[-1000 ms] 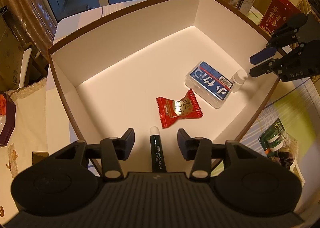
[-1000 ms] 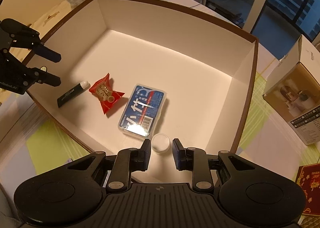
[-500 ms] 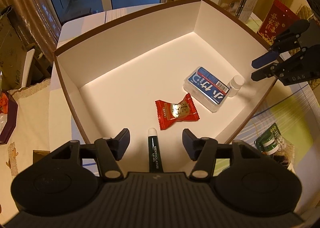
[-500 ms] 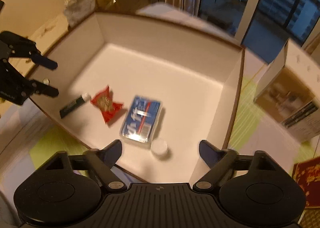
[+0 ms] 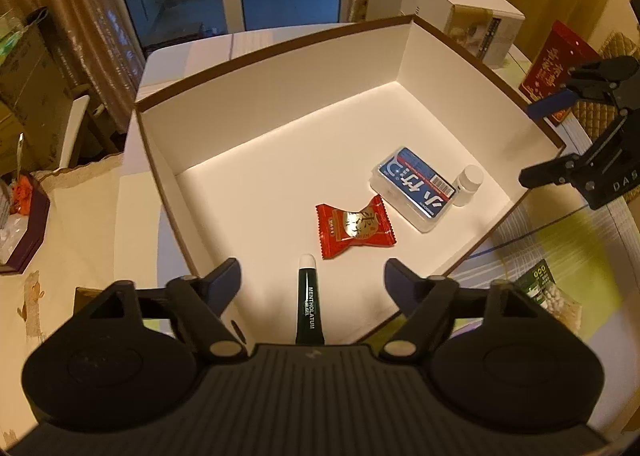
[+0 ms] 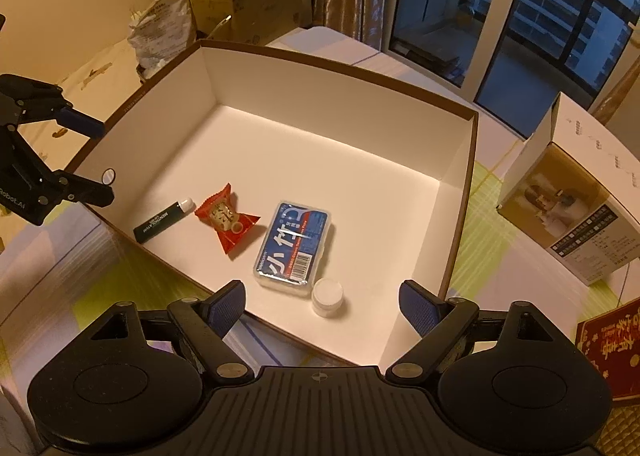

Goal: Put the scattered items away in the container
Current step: 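Withdraw both grippers from the box toward the remaining items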

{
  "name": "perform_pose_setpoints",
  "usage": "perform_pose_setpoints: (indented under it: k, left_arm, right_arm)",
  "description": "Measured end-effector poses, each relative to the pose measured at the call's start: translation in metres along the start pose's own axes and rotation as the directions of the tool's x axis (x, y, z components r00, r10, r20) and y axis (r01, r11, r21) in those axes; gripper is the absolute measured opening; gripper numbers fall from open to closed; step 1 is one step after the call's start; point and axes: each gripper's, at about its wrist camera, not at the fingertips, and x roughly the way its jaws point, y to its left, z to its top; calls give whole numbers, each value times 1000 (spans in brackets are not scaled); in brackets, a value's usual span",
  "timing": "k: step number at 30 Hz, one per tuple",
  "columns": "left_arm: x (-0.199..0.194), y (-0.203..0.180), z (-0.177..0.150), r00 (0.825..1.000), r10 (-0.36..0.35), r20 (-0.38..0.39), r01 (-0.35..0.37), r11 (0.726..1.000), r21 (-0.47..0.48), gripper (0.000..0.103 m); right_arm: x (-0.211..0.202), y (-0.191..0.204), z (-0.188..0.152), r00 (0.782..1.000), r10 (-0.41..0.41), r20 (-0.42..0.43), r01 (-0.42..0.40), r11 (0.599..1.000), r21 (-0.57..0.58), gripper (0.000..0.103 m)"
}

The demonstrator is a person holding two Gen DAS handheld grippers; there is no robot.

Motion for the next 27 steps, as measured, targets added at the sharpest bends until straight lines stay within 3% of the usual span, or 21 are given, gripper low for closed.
perform_pose_setpoints:
  k: [7, 27]
  left_arm:
    - [-17, -6, -6, 998, 52, 19, -51, 998, -40, 92]
    - [-68, -36, -37, 990, 110, 87, -104, 992, -67, 93]
  right_arm:
    - [-16, 10, -6, 999, -15, 49, 14, 1000, 12, 103]
    - [-59, 35, -33, 991, -26, 129, 17, 997, 77, 103]
